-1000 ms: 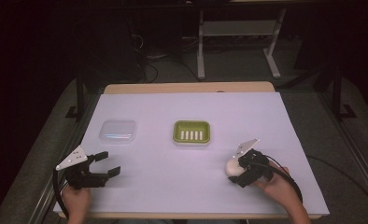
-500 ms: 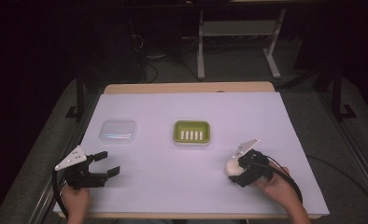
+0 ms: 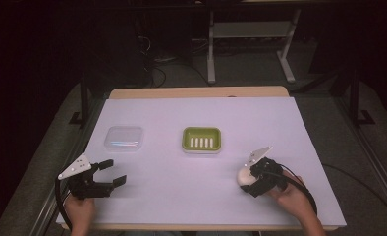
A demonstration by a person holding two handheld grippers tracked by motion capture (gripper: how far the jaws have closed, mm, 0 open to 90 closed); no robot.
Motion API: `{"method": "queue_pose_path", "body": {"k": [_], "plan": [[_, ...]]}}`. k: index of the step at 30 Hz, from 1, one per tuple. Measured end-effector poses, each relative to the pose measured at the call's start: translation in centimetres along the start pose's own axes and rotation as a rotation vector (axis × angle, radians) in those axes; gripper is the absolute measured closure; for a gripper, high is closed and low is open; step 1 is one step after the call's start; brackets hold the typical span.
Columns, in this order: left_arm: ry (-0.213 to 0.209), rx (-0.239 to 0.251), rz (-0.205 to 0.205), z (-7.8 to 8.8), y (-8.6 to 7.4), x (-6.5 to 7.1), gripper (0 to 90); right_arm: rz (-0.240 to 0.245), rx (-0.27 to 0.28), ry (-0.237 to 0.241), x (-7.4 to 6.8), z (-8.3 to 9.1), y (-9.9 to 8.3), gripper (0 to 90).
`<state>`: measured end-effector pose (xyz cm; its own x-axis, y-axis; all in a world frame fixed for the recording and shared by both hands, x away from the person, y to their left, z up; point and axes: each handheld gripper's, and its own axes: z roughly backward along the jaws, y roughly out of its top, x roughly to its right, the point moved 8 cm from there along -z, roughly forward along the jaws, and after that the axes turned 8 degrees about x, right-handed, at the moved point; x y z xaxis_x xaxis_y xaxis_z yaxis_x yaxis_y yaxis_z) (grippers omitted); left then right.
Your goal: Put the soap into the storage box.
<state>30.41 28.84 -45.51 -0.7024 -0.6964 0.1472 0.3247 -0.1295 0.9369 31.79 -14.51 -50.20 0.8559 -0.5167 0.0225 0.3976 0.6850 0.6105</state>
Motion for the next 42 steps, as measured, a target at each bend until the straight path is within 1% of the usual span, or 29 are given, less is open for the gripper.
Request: {"method": "queue_pose_path", "body": {"k": [4, 12, 15, 17, 18, 21, 22, 26, 27, 28, 29, 33, 36, 42], "plan": [[0.002, 0.003, 0.004, 0.0, 0.0, 0.0, 14.5, -0.010, 0.002, 0.012, 0.0, 0.1, 0.0, 23.1], [0.003, 0.003, 0.001, 0.1, 0.0, 0.0, 14.5, 0.001, -0.001, 0.009, -0.2, 0.2, 0.1, 23.2], [0.004, 0.005, -0.001, 0.1, 0.1, -0.1, 14.5, -0.001, 0.017, 0.007, -0.1, 0.4, 0.3, 23.1], [0.005, 0.008, -0.001, 0.1, 0.1, -0.1, 14.5, -0.014, 0.029, 0.008, -0.1, 0.6, 0.4, 23.1], [0.005, 0.008, -0.001, 0.2, 0.1, -0.1, 14.5, -0.009, 0.035, 0.007, 0.0, 0.7, 0.4, 23.2], [0.006, 0.007, -0.001, 0.2, 0.1, -0.1, 14.5, -0.022, 0.043, 0.011, -0.1, 1.1, 0.5, 23.2], [0.006, 0.008, 0.000, 0.2, 0.1, -0.1, 14.5, -0.022, 0.046, 0.017, -0.1, 1.1, 0.5, 23.2], [0.005, 0.005, -0.001, 0.2, 0.0, -0.1, 14.5, -0.016, 0.049, 0.012, 0.0, 1.3, 0.7, 23.2], [0.006, 0.006, -0.001, 0.2, 0.0, -0.1, 14.5, -0.012, 0.046, 0.018, 0.0, 1.4, 0.7, 23.2], [0.007, 0.006, -0.001, 0.2, 0.0, -0.1, 14.5, -0.014, 0.047, 0.019, 0.0, 1.5, 0.8, 23.2], [0.007, 0.006, 0.003, 0.2, 0.0, -0.1, 14.5, -0.009, 0.059, 0.023, 0.0, 1.7, 1.2, 23.2], [0.009, 0.005, 0.002, 0.3, 0.0, -0.1, 14.5, -0.002, 0.064, 0.028, 0.2, 1.9, 1.7, 23.2], [0.009, 0.008, 0.000, 0.3, 0.0, 0.0, 14.5, 0.018, 0.061, 0.030, 0.2, 2.1, 2.3, 23.2], [0.008, 0.010, 0.005, 0.2, 0.0, 0.1, 14.5, 0.014, 0.071, 0.042, 0.3, 2.3, 3.0, 23.1]]}}
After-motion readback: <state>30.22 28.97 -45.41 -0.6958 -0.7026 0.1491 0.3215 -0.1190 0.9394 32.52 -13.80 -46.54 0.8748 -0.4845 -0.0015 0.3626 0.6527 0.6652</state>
